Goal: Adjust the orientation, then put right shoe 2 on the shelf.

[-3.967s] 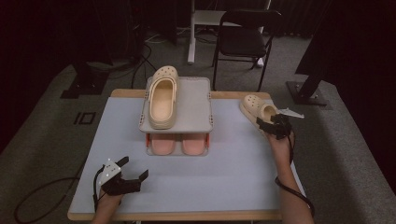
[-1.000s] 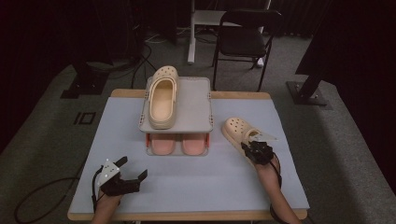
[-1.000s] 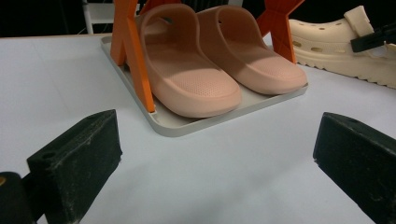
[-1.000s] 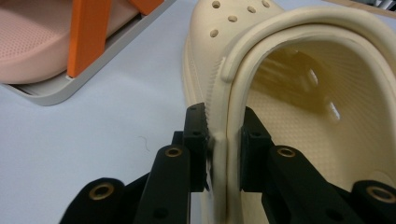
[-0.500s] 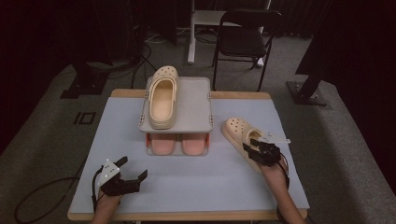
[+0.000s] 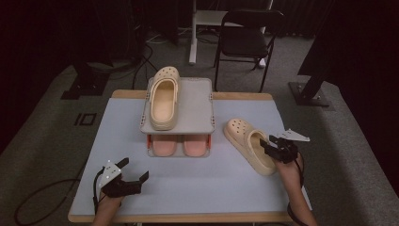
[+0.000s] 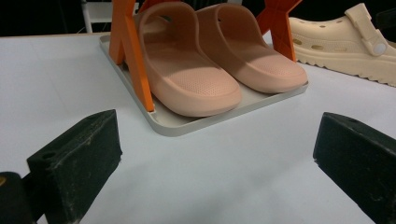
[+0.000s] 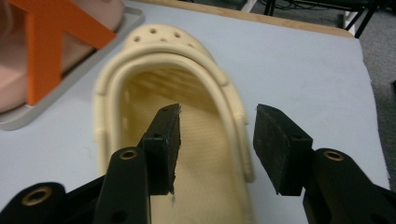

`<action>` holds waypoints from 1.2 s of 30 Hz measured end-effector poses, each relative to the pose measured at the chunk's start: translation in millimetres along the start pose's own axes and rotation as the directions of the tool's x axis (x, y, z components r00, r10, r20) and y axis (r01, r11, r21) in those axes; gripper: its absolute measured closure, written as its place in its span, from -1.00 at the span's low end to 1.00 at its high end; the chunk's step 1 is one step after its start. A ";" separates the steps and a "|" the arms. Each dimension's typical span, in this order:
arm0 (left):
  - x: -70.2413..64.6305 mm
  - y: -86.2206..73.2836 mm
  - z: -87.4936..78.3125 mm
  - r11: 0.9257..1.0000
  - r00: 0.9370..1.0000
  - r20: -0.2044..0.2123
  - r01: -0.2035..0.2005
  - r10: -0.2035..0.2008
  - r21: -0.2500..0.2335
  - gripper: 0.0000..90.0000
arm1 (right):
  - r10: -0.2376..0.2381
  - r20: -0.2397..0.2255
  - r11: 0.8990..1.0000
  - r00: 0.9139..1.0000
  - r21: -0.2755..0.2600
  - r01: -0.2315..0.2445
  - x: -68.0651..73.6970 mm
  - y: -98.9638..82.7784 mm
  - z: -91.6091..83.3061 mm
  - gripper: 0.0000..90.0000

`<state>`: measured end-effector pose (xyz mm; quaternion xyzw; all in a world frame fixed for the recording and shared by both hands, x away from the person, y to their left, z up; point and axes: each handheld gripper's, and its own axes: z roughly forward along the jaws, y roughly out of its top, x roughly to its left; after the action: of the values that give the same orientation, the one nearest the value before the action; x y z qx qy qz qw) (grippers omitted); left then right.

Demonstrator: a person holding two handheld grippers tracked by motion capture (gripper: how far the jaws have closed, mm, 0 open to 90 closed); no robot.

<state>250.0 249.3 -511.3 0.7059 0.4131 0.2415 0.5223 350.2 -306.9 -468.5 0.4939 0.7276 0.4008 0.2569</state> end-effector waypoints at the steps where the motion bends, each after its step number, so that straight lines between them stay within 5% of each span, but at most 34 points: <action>1: 0.0 -0.1 0.1 1.000 1.000 0.000 0.000 0.000 -0.001 -0.98 | -0.001 0.003 1.000 1.000 0.005 0.001 -2.0 -0.2 1.7 0.12; 16: 0.5 -0.9 1.4 1.000 1.000 -0.002 -0.001 0.001 0.005 -0.98 | -0.027 -0.062 0.996 0.998 0.078 0.032 -19.7 8.1 31.6 0.31; 19: 0.8 -1.5 1.3 1.000 1.000 -0.002 0.000 0.000 0.006 -0.98 | -0.036 -0.079 0.994 0.996 0.096 0.044 -21.0 6.8 39.1 0.52; 36: 0.3 -1.5 1.9 1.000 1.000 -0.001 -0.003 0.003 0.013 -0.98 | -0.005 -0.092 0.996 0.996 0.086 0.013 -16.0 10.9 31.9 0.68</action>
<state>251.2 248.7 -513.4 0.7097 0.4138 0.2401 0.5171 386.4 -309.0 -477.2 0.4824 0.7575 0.3899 0.2034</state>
